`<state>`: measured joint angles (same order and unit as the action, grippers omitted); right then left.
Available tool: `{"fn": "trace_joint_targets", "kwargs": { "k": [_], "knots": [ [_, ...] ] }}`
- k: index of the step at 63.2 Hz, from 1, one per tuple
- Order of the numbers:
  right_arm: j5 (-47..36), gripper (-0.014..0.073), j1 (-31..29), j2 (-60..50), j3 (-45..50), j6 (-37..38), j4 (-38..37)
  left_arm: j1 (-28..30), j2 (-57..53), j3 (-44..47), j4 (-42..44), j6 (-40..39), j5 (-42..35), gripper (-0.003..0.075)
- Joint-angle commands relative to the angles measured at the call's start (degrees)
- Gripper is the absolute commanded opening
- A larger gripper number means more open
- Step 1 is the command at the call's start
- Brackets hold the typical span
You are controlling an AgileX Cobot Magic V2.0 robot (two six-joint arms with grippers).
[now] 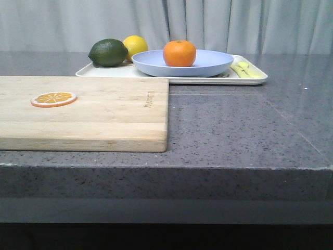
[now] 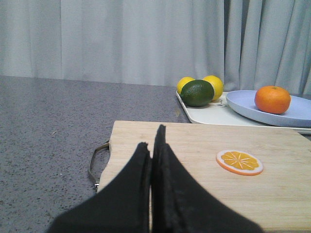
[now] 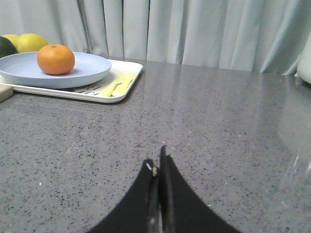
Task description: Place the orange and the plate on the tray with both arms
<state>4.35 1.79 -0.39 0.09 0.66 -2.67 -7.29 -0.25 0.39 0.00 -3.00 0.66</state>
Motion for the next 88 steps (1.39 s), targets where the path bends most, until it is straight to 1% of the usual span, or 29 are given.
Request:
{"fn": "trace_joint_targets", "kwargs": {
  "k": [1, 71, 88],
  "knots": [
    [-7.1, -0.0067, -0.3, -1.3, 0.2, -0.7, 1.1, 0.1, -1.1, 1.5, -0.6, 0.0, -4.6, -0.0020],
    [-6.9, -0.0067, -0.4, -1.3, 0.0, -0.7, 1.3, 0.1, -1.1, 1.5, -0.6, 0.0, -4.6, -0.0020],
    [-6.9, -0.0067, -1.8, -1.3, 0.0, -0.7, 1.3, 0.1, -1.1, 1.5, -0.6, 0.0, -4.6, -0.0020]
  ]
}}
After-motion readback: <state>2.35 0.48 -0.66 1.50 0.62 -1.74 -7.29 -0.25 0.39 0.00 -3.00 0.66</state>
